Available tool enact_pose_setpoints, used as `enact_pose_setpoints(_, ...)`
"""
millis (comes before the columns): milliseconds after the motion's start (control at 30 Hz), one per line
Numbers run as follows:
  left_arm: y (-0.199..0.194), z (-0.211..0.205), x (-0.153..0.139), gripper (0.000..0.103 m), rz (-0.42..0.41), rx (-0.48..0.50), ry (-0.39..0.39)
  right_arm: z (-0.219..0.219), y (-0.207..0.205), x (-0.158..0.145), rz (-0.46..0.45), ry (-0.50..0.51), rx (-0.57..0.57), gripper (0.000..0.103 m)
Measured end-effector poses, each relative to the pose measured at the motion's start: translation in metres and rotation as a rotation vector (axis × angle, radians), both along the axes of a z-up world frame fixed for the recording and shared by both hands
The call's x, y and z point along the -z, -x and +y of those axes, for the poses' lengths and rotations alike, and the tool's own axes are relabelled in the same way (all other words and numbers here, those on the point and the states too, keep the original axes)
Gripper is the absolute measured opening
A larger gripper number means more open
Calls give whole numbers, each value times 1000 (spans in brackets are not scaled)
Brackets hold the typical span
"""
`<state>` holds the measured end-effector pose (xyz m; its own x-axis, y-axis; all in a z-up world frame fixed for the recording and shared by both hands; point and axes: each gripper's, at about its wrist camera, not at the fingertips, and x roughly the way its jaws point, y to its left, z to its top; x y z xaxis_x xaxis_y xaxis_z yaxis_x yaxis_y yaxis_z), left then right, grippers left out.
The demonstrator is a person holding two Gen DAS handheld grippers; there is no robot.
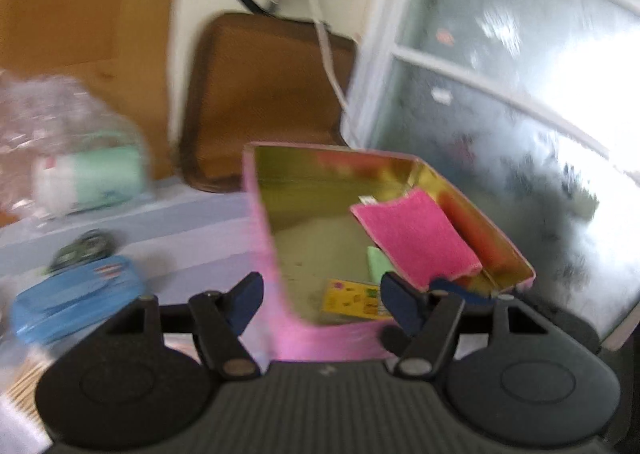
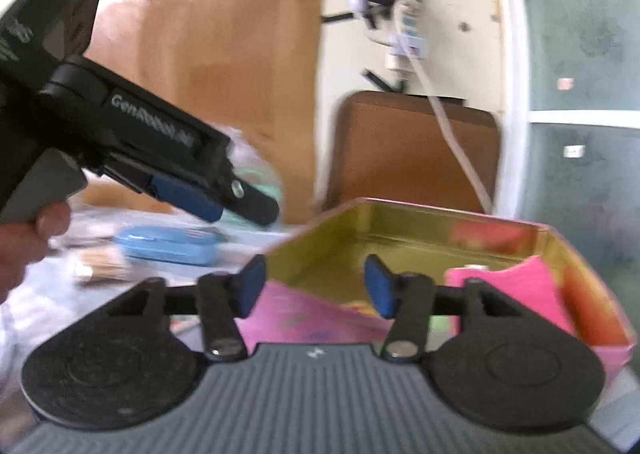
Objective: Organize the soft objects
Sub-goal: 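Carry the yellow card into the pink tin and open the left gripper, then grasp the rainbow crayon card with the right gripper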
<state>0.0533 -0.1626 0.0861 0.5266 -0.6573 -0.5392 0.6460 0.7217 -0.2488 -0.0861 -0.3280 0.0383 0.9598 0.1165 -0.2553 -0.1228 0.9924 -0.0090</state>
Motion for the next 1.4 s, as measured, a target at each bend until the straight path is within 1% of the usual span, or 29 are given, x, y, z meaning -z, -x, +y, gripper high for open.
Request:
enact_pose_setpoints(67,0,36,3,66,15,-62,30,15,3,3,21,-13,-70,50)
enact_pose_setpoints(167,2,84,16,66,42,-171,40,46,-4,15,111,-14,-163,50)
enact_pose_setpoints(233,4,110,28,66,80,-221,47,65,-14,23,177,-4,-217,51)
enact_pose_setpoints(333,8,137,47,66,151,-262,64,92,-24,30,216,66,-267,52)
enact_pose_setpoints(467,13,159,63,66,191,-282,72,112,-43,33,258,122,-290,53)
enact_pose_setpoints(567,8,153,67,66,224,-264,94,117,-54,34,282,145,-261,55)
enact_pose_setpoints(633,6,143,68,66,222,-230,94,113,-57,32,299,108,-252,57)
enact_pose_setpoints(667,7,138,68,66,214,-212,85,110,-57,32,306,90,-248,59)
enact_pose_setpoints(700,5,129,68,66,207,-192,74,107,-55,32,310,82,-237,63)
enact_pose_setpoints(767,3,114,69,66,203,-163,55,101,-54,36,328,87,-218,65)
enact_pose_setpoints(867,-9,94,74,66,203,-169,8,97,-55,41,356,82,-211,69)
enact_pose_setpoints(933,-17,85,79,70,202,-184,-26,95,-58,42,368,71,-217,71)
enact_pose_setpoints(1000,-24,78,85,72,224,-182,-49,95,-61,43,373,58,-229,75)
enact_pose_setpoints(1033,-24,75,85,77,210,-175,-50,94,-63,44,374,49,-235,75)
enact_pose_setpoints(1100,-22,67,86,78,202,-162,-65,94,-68,44,371,34,-250,77)
enact_pose_setpoints(1133,-21,65,86,73,201,-151,-66,94,-70,44,369,31,-255,76)
enact_pose_setpoints(1167,-18,63,85,67,201,-135,-62,95,-70,44,365,27,-261,72)
enact_pose_setpoints(1200,-14,61,84,65,200,-125,-62,96,-68,43,357,24,-263,66)
enact_pose_setpoints(1233,-10,60,83,58,210,-107,-59,98,-64,43,346,27,-269,61)
enact_pose_setpoints(1267,-6,60,83,56,228,-89,-49,98,-60,42,332,30,-275,59)
enact_pose_setpoints(1300,-1,60,83,52,229,-89,-48,100,-55,41,313,41,-260,59)
enact_pose_setpoints(1333,5,61,84,51,231,-84,-48,101,-52,40,300,54,-248,59)
enact_pose_setpoints(1400,14,67,85,50,239,-84,-37,101,-46,39,294,57,-232,48)
